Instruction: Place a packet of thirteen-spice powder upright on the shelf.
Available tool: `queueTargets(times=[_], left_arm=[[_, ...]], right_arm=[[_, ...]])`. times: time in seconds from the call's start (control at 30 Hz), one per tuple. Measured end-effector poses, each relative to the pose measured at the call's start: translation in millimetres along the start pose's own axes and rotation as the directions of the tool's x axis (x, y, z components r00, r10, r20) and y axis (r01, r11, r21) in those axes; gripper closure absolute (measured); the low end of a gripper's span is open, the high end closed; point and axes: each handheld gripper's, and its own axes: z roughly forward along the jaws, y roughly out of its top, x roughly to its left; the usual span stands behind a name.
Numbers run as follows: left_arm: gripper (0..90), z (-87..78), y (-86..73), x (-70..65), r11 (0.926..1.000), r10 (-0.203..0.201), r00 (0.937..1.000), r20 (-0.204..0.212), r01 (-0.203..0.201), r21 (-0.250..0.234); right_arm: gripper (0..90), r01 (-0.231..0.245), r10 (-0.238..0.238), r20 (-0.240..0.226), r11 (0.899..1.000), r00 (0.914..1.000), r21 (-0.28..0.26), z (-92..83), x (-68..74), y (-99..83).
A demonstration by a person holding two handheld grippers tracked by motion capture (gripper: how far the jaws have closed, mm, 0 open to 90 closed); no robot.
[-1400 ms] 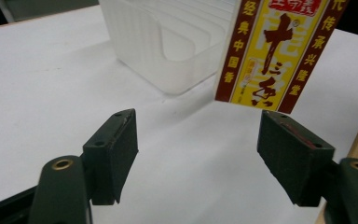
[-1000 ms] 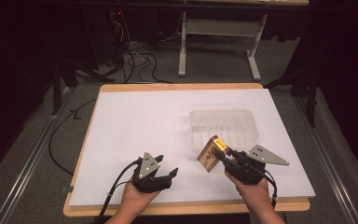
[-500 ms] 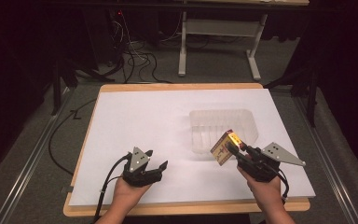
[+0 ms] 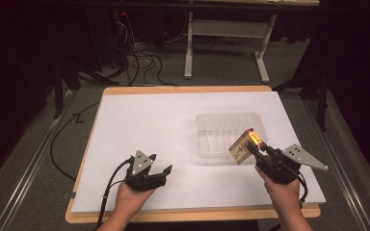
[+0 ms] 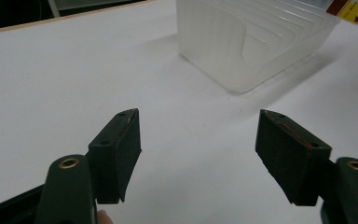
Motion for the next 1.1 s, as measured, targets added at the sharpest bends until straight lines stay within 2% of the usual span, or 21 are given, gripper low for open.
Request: queueTargets(times=[0.17, 0.27, 0.37, 0.5, 0.63, 0.77, 0.9, 1.1], left_arm=[[30.4, 1.1, 1.0, 2.5, 0.9996, -0.026, 0.9995, 0.016, 0.026, 0.013], [28.6, 1.8, 2.1, 3.8, 0.9989, -0.043, 0.9989, 0.019, 0.043, 0.019], [29.1, 1.9, 2.5, 3.7, 0.9993, -0.034, 0.9994, 0.004, 0.034, 0.016], [28.7, 2.1, 2.5, 3.8, 0.9995, -0.026, 0.9996, -0.012, 0.027, 0.019], [28.1, 1.5, 2.7, 5.7, 0.9994, -0.029, 0.9992, -0.028, 0.029, 0.02], [26.2, 0.9, 2.7, 8.7, 0.9994, -0.022, 0.9979, -0.062, 0.023, 0.024], [25.6, 0.4, 3.2, 11.5, 0.999, -0.031, 0.9973, -0.067, 0.033, 0.03], [25.1, -1.4, 3.6, 12.7, 0.9993, -0.019, 0.9964, -0.082, 0.021, 0.032]], right_arm=[[68.1, 0.001, 0.0, 0.069, 1.0, 0.9976, -0.018, -4.8, -11.1, 4.8], [68.1, -0.01, 0.012, 0.087, 1.0, 0.9961, -0.026, -6.2, -17.2, 5.9], [68.1, -0.01, 0.013, 0.109, 1.0, 0.994, -0.026, -5.8, -21.1, 6.3], [68.1, 0.015, -0.012, 0.147, 1.0, 0.989, -0.025, -3.1, -22.5, 8.4], [68.1, 0.015, -0.009, 0.177, 0.999, 0.9842, -0.03, 1.4, -27.8, 11.9], [68.1, 0.015, -0.01, 0.208, 1.0, 0.9781, -0.025, 8.1, -33.9, 14.8], [68.1, 0.015, -0.012, 0.234, 1.0, 0.972, -0.012, 17.3, -39.8, 16.8], [68.1, 0.017, -0.017, 0.28, 1.0, 0.9599, 0.004, 31.6, -45.1, 21.1]])
